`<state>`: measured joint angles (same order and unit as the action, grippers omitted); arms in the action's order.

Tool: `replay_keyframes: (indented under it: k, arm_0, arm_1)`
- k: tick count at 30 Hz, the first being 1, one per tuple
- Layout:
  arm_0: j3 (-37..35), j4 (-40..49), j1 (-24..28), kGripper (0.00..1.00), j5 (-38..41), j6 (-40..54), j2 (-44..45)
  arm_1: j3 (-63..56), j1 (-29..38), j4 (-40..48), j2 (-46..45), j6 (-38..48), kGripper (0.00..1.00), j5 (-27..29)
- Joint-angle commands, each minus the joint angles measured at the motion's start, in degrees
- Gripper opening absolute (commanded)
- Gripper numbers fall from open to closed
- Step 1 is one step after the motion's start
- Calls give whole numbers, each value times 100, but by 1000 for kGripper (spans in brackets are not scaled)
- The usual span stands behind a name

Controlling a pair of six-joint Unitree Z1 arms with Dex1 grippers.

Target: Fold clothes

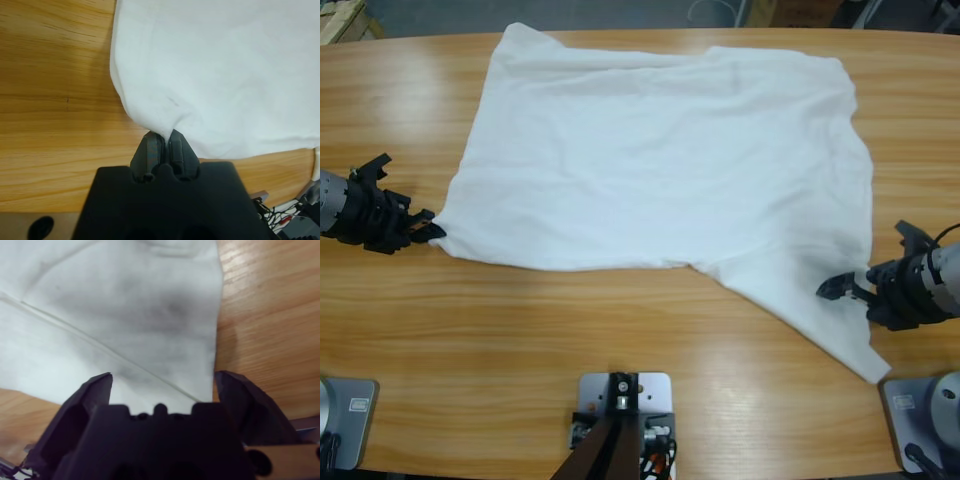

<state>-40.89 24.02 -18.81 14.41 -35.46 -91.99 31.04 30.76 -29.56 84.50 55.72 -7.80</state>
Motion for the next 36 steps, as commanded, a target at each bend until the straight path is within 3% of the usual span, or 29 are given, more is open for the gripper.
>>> replay_keyframes:
  k: [1,6,10,11,15,17,19,20,21,36]
  arm_0:
    - [-11,-55,88,0,88,80,-174]
    - [-25,-55,115,0,88,101,-205]
    - [-25,-55,115,0,88,109,-214]
    - [-25,-55,115,0,88,109,-214]
    - [-25,-55,124,0,88,109,-214]
    - [-26,-55,120,0,94,109,-214]
    - [-25,-55,124,0,97,109,-214]
    - [-25,-55,124,0,97,109,-214]
    - [-25,-55,124,0,104,109,-214]
    - [-60,-72,159,0,150,159,-381]
  arm_1:
    - [-110,71,97,56,155,835,-113]
    - [-156,115,222,102,193,810,-170]
    - [-219,124,319,102,193,365,-224]
    - [-240,124,349,104,193,315,-238]
    - [-274,124,363,125,176,315,-242]
    - [-253,124,324,125,171,384,-164]
    - [-223,124,171,258,169,731,-17]
    - [-219,124,133,334,178,860,47]
    - [-214,124,111,364,186,915,110]
    - [544,124,-1017,93,81,968,481]
